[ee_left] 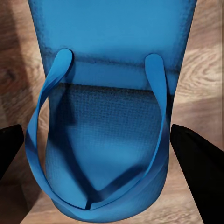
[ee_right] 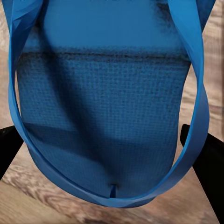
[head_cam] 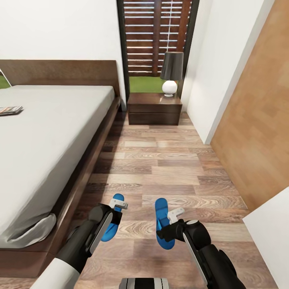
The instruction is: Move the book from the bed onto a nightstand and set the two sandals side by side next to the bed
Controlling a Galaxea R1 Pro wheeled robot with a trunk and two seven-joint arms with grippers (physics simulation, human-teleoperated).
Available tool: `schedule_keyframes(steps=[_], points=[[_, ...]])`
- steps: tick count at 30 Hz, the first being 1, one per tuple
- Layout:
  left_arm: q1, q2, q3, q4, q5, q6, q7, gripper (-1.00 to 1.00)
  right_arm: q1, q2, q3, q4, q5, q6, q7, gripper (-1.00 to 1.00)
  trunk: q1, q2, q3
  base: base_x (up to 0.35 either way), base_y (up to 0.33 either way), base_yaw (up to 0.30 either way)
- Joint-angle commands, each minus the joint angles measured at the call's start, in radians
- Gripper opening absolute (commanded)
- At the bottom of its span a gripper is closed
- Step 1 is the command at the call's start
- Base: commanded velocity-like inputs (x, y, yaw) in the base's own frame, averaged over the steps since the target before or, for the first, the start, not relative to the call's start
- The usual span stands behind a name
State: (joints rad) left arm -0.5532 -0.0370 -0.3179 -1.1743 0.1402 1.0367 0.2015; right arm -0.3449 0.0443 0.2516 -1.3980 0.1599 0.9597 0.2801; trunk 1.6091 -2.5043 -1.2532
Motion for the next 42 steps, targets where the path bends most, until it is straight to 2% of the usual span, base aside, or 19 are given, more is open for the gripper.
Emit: schedule_keyframes(steps=[1,24,42], points=[[-0.001,0.0,-0.001,-0.001,0.01,0.003,0.01,-1.0,-0.001,0.0,0.0,-0.001,0.01,0.004,0.008,-1.0,0.0,0.0,-0.001,0.028,-0.035,0.0],[-0.001,0.0,-0.001,0.001,0.009,0.003,0.01,-1.0,-0.001,0.0,0.0,-0.001,0.01,0.004,0.007,-1.0,0.0,0.0,-0.001,0.011,-0.01,0.0],[-0.001,0.0,-0.001,0.001,0.009,0.003,0.01,-1.0,-0.001,0.0,0.0,-0.001,0.01,0.004,0.007,-1.0,0.0,0.0,-0.001,0.126,-0.114,0.0]])
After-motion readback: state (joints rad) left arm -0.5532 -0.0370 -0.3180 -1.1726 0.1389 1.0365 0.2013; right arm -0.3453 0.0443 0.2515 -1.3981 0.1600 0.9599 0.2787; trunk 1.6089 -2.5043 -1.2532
